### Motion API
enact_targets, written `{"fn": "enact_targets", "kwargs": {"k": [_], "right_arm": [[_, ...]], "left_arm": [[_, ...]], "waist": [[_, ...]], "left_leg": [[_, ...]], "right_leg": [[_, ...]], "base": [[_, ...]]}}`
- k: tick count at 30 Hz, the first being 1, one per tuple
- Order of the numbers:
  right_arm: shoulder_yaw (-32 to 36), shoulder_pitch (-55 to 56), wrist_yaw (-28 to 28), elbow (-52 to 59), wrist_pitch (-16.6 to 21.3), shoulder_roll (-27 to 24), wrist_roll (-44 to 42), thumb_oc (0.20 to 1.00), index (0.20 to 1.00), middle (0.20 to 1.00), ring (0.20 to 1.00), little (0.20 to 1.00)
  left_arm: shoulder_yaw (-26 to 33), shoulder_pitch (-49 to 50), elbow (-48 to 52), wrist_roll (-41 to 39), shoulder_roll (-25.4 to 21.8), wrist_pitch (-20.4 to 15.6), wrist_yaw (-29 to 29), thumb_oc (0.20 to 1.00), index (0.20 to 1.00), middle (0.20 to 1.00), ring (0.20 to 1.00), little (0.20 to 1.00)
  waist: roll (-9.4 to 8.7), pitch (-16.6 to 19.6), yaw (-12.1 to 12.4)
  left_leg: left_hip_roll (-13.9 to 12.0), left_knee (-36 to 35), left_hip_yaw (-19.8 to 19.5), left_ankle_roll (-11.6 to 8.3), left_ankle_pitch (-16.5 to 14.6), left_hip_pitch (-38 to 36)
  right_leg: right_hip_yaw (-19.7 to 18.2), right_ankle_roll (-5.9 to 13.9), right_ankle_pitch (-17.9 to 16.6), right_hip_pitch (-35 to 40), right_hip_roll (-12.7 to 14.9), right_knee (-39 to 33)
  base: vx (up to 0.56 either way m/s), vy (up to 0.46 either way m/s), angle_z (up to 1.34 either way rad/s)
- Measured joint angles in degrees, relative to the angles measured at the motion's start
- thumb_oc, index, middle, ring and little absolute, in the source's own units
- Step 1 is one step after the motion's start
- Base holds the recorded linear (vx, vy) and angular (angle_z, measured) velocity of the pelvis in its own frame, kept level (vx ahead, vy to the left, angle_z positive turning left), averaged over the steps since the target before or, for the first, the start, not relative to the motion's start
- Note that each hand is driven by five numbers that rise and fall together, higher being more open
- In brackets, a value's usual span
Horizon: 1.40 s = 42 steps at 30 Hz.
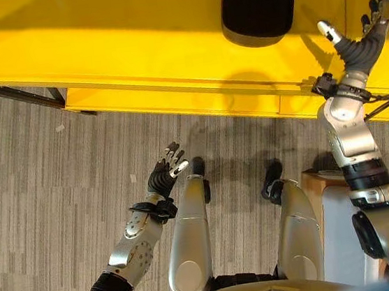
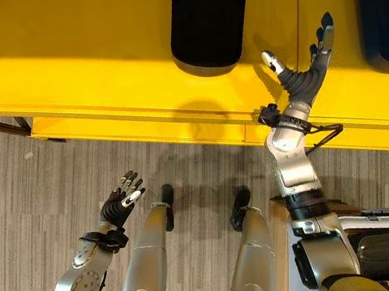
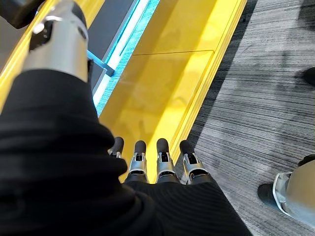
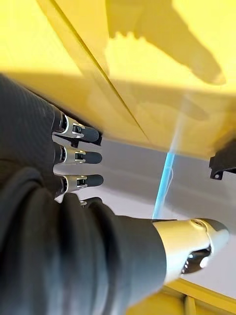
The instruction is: Move parts from the plastic box to the shelf.
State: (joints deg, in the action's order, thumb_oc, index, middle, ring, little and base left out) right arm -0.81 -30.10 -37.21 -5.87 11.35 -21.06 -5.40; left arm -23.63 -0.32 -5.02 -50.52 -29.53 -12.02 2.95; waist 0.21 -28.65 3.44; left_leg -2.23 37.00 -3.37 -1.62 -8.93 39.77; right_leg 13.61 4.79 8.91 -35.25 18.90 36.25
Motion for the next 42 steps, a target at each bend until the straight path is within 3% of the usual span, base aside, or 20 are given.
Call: {"fn": "enact_targets", "kwargs": {"k": [8,14,18,24,31,42], "right_arm": [[-2.9,12.4,8.5,9.9,3.4,0.2,-0.4,1.000,1.000,1.000,1.000,1.000],[-3.9,17.4,13.5,13.1,4.1,-0.3,-2.6,1.000,1.000,1.000,1.000,1.000],[-4.3,20.1,16.1,14.7,4.1,-0.4,-4.2,1.000,1.000,1.000,1.000,1.000],[-4.2,21.6,18.7,16.1,4.3,-0.5,-5.2,1.000,1.000,1.000,1.000,1.000],[-3.6,24.5,21.6,16.2,4.2,-0.5,-5.3,1.000,1.000,1.000,1.000,1.000],[-2.0,29.0,25.6,16.2,4.0,-0.5,-11.4,1.000,1.000,1.000,1.000,1.000]], "left_arm": [[1.2,1.4,1.7,1.4,0.1,-0.5,-0.1,1.000,1.000,1.000,1.000,1.000],[1.2,2.1,1.8,2.8,0.3,-0.7,-0.5,1.000,1.000,1.000,1.000,1.000],[1.2,2.7,1.8,2.8,0.6,-0.6,-1.0,1.000,1.000,1.000,1.000,1.000],[1.6,4.0,2.1,3.1,1.1,-0.6,-2.7,1.000,1.000,1.000,1.000,1.000],[3.2,4.3,3.8,9.8,1.0,-0.6,-3.0,1.000,1.000,1.000,1.000,1.000],[3.8,0.8,6.0,23.2,0.9,-0.7,-3.7,1.000,1.000,1.000,1.000,1.000]], "waist": [[-0.08,-0.1,-1.1],[-0.18,0.0,-1.3],[-0.18,0.1,-1.8],[0.02,2.2,-2.5],[0.59,6.0,-2.5],[1.98,10.8,-3.3]], "left_leg": [[-0.7,-2.1,0.9,-0.28,0.2,-4.1],[-0.7,-5.9,1.0,-1.29,1.9,-7.7],[-0.8,-11.3,0.8,-1.43,3.3,-14.2],[-1.3,-15.4,1.1,-2.02,4.6,-18.0],[-1.8,-22.5,1.3,-2.18,7.1,-24.4],[-2.3,-26.7,1.4,-2.39,7.9,-29.6]], "right_leg": [[-0.3,0.17,0.1,2.9,-0.3,-0.9],[0.4,0.24,-0.2,5.8,-0.7,-2.7],[1.5,0.37,-0.7,11.8,-1.1,-6.5],[2.0,0.43,-1.7,15.3,-2.1,-10.4],[3.1,0.82,-3.5,21.0,-3.1,-16.1],[3.5,1.11,-4.0,25.8,-3.9,-19.4]], "base": [[-0.01,-0.026,-0.04],[-0.02,-0.016,0.01],[0.01,-0.023,0.03],[0.01,-0.018,-0.02],[0.04,-0.017,0.01],[0.05,-0.016,-0.01]]}}
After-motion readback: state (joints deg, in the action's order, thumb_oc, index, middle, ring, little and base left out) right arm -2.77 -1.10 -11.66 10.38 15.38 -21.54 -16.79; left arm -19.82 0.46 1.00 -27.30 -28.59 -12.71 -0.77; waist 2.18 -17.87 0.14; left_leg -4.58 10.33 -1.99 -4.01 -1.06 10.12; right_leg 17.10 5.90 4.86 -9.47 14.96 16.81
